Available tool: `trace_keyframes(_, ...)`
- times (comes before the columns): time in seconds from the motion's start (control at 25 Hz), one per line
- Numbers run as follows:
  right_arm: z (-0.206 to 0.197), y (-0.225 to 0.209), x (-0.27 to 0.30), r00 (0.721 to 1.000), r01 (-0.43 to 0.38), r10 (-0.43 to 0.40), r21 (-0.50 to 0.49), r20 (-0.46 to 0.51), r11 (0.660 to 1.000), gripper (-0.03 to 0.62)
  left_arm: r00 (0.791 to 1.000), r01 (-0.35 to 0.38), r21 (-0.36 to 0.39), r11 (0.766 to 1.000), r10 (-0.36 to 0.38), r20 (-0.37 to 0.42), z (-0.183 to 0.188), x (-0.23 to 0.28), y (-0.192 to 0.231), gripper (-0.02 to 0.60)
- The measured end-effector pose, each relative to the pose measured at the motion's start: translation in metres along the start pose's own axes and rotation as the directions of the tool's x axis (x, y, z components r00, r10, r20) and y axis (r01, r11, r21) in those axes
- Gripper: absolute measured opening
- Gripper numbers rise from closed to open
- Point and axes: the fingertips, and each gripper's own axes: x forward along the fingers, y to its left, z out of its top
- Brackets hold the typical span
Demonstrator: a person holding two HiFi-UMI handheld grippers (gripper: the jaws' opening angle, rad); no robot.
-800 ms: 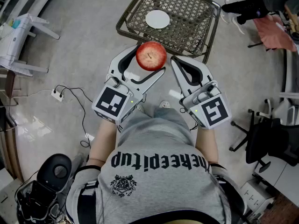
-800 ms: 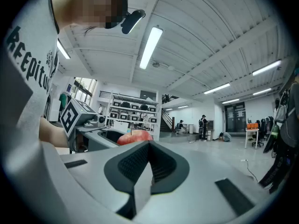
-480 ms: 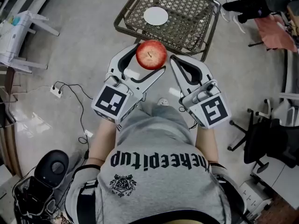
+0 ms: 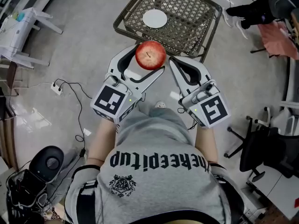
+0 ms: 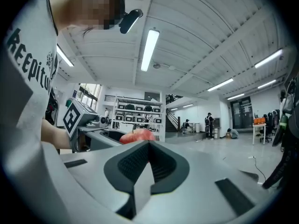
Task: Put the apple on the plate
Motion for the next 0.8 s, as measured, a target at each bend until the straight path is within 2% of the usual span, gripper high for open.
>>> trace_keyframes(0.4,-0.010,-0.011,-0.003,0.999,-0.051,0.051,0.009,0.008,0.999,-0.002,0.997,-0.070,0.005,0.998,0.070,-0.010,-0.007,0.007,-0.004,0.394)
trace_keyframes(0.6,-0.014,-0.013,0.008,1.000,-0.028,0.028,0.003,0.000,1.000,-0.002,0.998,-0.056,0.000,0.998,0.056,0.001,-0.008,0.008,0.009,0.394)
trace_keyframes(0.8,-0.011,-0.023,0.026,0.999,0.038,-0.038,0.012,0.000,0.999,-0.002,1.000,0.005,0.015,1.000,-0.005,-0.006,-0.006,0.016,0.027,0.394)
